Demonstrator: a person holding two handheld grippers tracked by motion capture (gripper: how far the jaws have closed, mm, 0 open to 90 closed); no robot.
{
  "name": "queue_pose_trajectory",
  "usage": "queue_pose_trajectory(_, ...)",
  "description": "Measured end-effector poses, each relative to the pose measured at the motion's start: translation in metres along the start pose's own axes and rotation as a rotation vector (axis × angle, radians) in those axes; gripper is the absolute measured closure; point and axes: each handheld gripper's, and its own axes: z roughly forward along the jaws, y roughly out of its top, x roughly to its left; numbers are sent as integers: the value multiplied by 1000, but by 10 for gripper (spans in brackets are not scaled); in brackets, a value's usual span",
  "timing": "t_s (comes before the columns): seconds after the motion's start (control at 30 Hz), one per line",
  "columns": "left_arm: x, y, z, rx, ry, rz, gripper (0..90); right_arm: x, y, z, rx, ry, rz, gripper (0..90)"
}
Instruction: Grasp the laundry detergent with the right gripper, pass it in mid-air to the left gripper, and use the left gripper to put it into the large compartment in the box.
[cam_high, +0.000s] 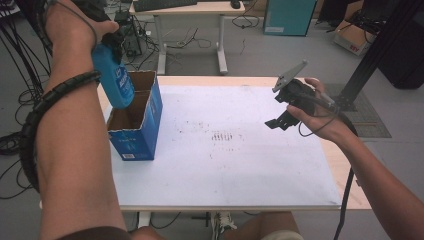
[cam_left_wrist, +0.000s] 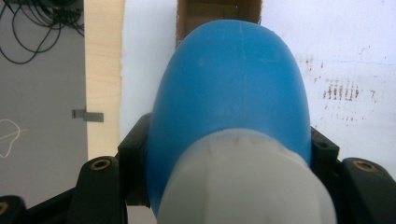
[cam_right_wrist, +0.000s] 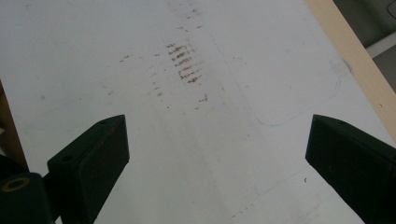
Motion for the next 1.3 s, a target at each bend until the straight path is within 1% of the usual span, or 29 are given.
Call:
queue_pose_trajectory(0.3,1,-2,20,7,-10,-2,373,1,-1,0,1,-1,-5,62)
queue_pose_trajectory(0.33,1,-2,23,6,-10,-3,373,0,-1,0,14,3,-11,62)
queue_pose_trajectory(0.37,1,-2,25,9,-10,-3,373,1,-1,1,3,-2,-3,62)
queue_pose_trajectory(0.5,2,-3,33,9,-15,-5,373,0,-1,1,16,7,-10,62)
queue_pose_trajectory(0.67,3,-3,45,14,-15,-5,372,0,-3,3,16,6,-9,62)
queue_pose_trajectory(0.9,2,-4,64,10,-11,1,372,-1,-4,6,26,9,-11,62)
queue_pose_trajectory(0.93,1,-5,67,8,-14,-15,373,-1,-4,6,27,9,-8,62)
queue_pose_trajectory(1.07,0,-5,79,13,-15,-13,372,-1,-4,8,26,9,-2,62)
queue_pose_trajectory(1.17,-1,-6,86,18,-11,-11,372,-2,-5,9,29,11,-14,61)
queue_pose_trajectory(1.23,-1,-6,93,25,-10,-6,373,-1,-5,9,27,11,-3,62)
queue_pose_trajectory(1.3,-2,-7,98,19,-14,-7,372,-1,-5,10,30,11,-2,61)
